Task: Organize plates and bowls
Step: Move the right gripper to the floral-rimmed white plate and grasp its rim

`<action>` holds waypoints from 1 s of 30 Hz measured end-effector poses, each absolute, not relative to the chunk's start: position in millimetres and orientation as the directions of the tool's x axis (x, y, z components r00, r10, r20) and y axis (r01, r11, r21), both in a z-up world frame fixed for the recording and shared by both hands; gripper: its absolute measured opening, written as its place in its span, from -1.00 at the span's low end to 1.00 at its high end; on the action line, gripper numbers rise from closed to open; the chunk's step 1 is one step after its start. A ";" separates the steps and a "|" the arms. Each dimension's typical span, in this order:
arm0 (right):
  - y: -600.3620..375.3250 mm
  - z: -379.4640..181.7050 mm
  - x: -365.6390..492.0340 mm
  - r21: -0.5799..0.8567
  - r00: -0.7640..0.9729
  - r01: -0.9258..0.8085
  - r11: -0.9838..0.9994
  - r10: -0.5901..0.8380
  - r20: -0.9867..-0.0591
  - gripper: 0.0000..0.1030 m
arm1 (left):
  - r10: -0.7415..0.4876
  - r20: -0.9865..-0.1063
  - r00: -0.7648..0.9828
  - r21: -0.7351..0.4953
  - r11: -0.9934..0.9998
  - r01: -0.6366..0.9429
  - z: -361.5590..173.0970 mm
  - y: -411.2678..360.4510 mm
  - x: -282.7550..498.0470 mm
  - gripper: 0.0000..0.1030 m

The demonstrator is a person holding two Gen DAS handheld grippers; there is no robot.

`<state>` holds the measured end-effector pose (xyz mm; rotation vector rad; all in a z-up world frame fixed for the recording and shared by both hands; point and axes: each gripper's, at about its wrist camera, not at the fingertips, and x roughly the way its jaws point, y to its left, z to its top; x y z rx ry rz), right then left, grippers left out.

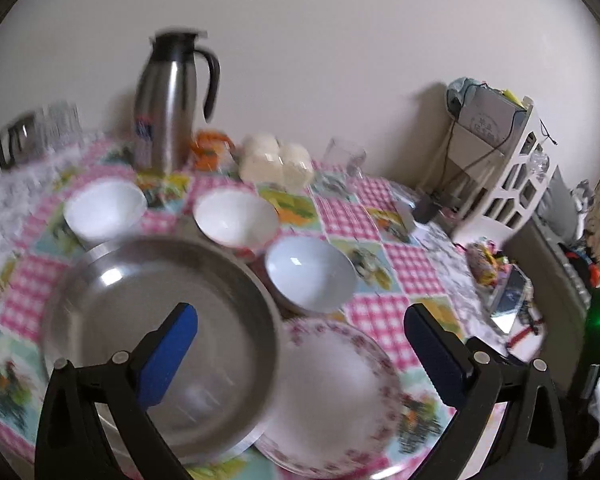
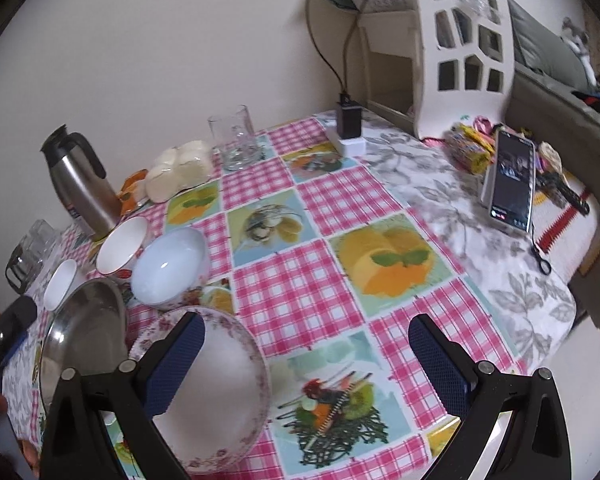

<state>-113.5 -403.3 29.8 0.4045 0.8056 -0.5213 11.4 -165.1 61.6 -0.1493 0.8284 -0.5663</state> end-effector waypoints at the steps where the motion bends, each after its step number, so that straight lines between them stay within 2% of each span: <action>1: -406.0 28.1 -115.0 0.148 0.577 0.584 0.798 -0.281 -0.767 1.00 | -0.528 -0.675 0.516 -0.346 0.843 0.411 57.5 -168.8 10.1 0.99; 9: -418.6 19.7 -122.8 0.168 0.569 0.597 0.784 -0.267 -0.777 1.00 | -0.388 -0.783 0.485 -0.203 0.898 0.390 37.7 -195.9 -13.7 0.99; 16: -418.4 9.7 -119.0 0.190 0.569 0.578 0.794 -0.224 -0.791 1.00 | -0.370 -0.820 0.437 -0.193 0.897 0.397 28.3 -207.4 -27.0 0.99; 24: -416.8 -8.8 -110.0 0.193 0.531 0.583 0.789 -0.190 -0.826 0.99 | -0.388 -0.848 0.361 -0.255 0.896 0.364 5.7 -209.9 -35.0 0.99; 30: -412.4 -30.6 -100.2 0.218 0.502 0.569 0.793 -0.125 -0.856 0.86 | -0.351 -0.870 0.347 -0.234 0.912 0.337 -6.8 -208.7 -41.1 0.92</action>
